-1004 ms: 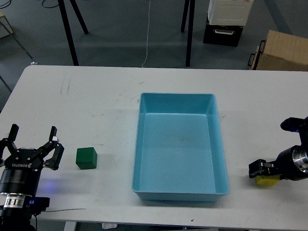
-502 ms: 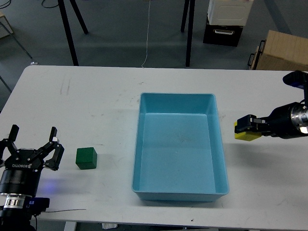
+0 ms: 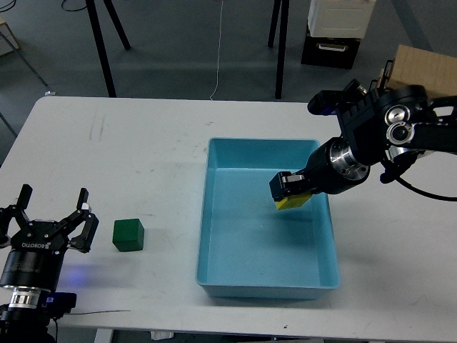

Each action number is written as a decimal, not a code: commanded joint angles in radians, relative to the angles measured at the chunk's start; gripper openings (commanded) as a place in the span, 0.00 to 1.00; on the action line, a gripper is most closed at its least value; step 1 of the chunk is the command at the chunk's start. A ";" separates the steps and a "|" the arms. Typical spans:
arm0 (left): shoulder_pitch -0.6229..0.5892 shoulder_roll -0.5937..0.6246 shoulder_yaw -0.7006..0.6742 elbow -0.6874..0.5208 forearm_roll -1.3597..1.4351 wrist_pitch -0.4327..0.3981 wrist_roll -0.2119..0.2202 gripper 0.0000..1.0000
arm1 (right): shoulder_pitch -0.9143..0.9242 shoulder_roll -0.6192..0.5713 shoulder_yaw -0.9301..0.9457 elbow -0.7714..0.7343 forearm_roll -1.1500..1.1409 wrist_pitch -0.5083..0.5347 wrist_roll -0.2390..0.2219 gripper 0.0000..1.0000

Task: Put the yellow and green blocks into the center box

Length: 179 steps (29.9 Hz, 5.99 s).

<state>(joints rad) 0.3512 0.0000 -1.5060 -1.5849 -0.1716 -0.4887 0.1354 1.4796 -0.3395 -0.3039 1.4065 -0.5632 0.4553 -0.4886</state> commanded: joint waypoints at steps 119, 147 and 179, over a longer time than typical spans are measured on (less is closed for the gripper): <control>-1.995 0.698 2.013 0.226 0.581 0.000 -0.186 1.00 | -1.711 0.340 2.217 0.106 0.747 -0.098 0.107 1.00; -2.011 0.407 2.482 0.344 0.761 0.000 -0.178 1.00 | -1.725 0.340 2.194 0.083 0.747 -0.075 0.104 1.00; -1.865 0.408 2.483 0.434 0.804 0.000 -0.177 1.00 | -1.733 0.340 2.192 0.081 0.746 -0.060 0.104 1.00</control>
<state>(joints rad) -1.5141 0.3854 0.9813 -1.1445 0.6109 -0.4887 -0.0415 -0.2531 0.0000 1.8881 1.4879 0.1827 0.3957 -0.3851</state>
